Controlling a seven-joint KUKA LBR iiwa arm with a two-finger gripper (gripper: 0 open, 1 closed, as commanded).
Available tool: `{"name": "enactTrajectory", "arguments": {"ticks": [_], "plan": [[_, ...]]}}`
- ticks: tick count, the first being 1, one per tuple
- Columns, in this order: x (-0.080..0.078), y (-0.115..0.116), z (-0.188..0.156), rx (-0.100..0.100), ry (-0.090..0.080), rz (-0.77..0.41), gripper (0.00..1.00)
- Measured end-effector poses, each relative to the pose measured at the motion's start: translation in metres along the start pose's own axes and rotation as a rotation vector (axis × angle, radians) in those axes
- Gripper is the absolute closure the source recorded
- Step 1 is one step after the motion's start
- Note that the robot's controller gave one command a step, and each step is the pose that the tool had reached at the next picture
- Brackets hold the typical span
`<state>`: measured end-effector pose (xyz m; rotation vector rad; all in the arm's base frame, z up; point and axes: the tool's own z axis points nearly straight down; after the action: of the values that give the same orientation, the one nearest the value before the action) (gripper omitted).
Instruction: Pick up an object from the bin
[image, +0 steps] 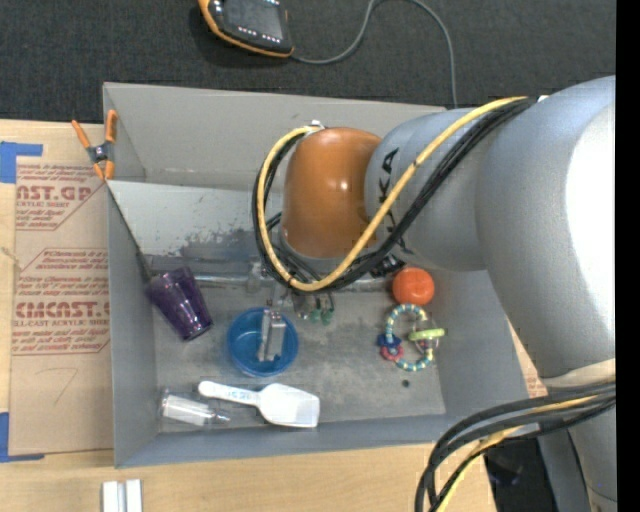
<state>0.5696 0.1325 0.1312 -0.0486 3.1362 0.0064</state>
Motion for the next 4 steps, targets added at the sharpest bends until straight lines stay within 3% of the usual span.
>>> {"name": "enactTrajectory", "arguments": {"ticks": [1,2,4], "plan": [[0.011,-0.021,0.032,-0.001,-0.002,0.024,0.00],[-0.016,-0.014,0.027,-0.002,-0.002,0.040,1.00],[-0.015,-0.014,0.027,-0.002,-0.002,0.047,1.00]]}}
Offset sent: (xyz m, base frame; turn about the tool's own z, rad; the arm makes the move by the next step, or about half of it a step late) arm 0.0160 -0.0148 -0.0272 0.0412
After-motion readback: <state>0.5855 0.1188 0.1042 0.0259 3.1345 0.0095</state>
